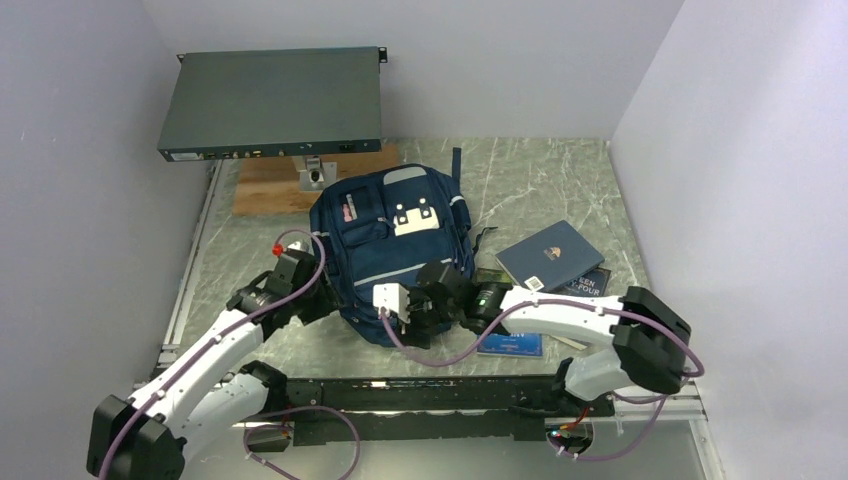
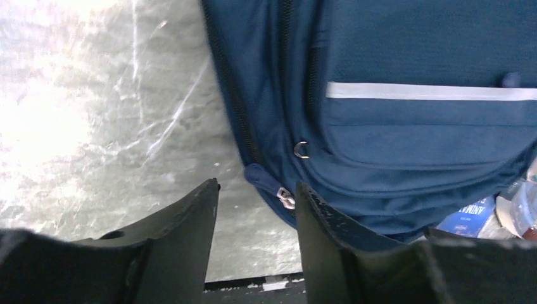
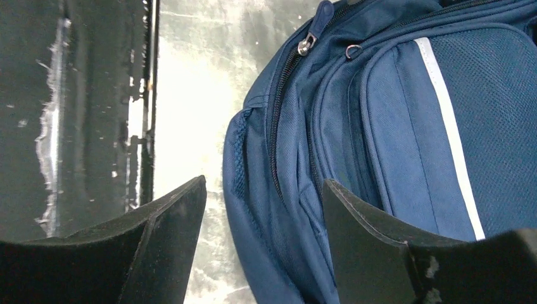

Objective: Pack the student bag
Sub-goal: Unzip the student bag at the center of the board.

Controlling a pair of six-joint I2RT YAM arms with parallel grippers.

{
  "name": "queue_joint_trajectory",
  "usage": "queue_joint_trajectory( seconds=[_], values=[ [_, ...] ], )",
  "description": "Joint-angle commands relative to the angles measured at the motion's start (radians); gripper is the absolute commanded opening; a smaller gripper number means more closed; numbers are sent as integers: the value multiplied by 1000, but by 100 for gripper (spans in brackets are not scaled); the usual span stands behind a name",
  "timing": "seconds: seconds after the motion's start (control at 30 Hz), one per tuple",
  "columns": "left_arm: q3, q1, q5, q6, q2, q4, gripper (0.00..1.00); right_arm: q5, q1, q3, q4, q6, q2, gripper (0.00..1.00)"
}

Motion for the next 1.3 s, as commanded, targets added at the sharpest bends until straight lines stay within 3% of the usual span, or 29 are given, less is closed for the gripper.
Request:
queue_joint_trajectory(
  seconds=[0.0, 0.17, 0.4, 0.63, 0.83, 1.13, 1.27],
  values=[
    [-50, 57, 125, -141, 50, 55, 49, 87, 35, 13, 137, -96, 52, 67],
    [-85, 63, 115, -213, 64, 77, 37, 138, 56, 41, 144, -123, 144, 55],
    [-114, 66, 137, -240, 97, 152, 26, 184, 80, 54, 162, -139, 209, 47],
    [-114, 67, 112, -256, 52, 148, 30, 176, 83, 63, 155, -150, 212, 41],
    [-109, 66, 114, -276, 40, 140, 40, 166, 83, 73, 145, -155, 231, 34],
    [-86, 66, 104, -257, 133, 166, 31, 157, 84, 98, 126, -163, 245, 27],
    [-86, 66, 99, -239, 176, 197, 32, 152, 85, 106, 121, -166, 260, 26]
  ],
)
